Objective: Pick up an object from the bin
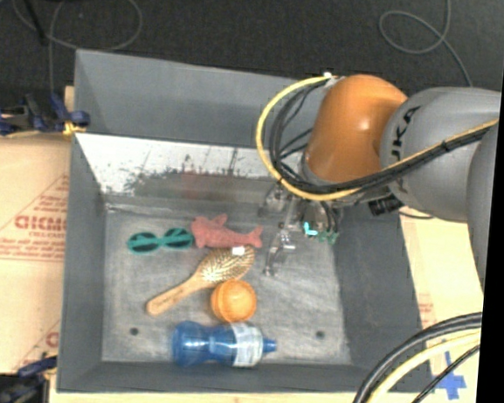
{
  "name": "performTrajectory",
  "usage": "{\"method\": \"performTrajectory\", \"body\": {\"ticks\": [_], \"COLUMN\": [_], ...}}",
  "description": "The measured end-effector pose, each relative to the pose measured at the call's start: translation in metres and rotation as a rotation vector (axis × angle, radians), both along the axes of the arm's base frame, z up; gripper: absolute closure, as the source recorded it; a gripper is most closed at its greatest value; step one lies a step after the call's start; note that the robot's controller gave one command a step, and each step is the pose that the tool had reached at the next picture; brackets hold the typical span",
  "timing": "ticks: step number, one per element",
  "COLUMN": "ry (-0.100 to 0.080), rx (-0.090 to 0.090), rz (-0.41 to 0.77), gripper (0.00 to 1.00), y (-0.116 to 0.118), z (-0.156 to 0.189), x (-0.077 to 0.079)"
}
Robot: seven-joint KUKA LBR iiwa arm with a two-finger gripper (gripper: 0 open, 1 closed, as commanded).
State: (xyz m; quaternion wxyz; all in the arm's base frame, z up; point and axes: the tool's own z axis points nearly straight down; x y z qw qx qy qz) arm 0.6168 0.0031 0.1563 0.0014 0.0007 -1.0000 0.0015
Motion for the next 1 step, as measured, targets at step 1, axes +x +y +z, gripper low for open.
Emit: {"method": "performTrajectory", "body": {"ticks": [1], "ry": [-0.008], "rx": [0.000], "rz": [0.000], "gripper": [0.00], "y": [0.0000], "z": [0.0041], "x": [0.0019]}}
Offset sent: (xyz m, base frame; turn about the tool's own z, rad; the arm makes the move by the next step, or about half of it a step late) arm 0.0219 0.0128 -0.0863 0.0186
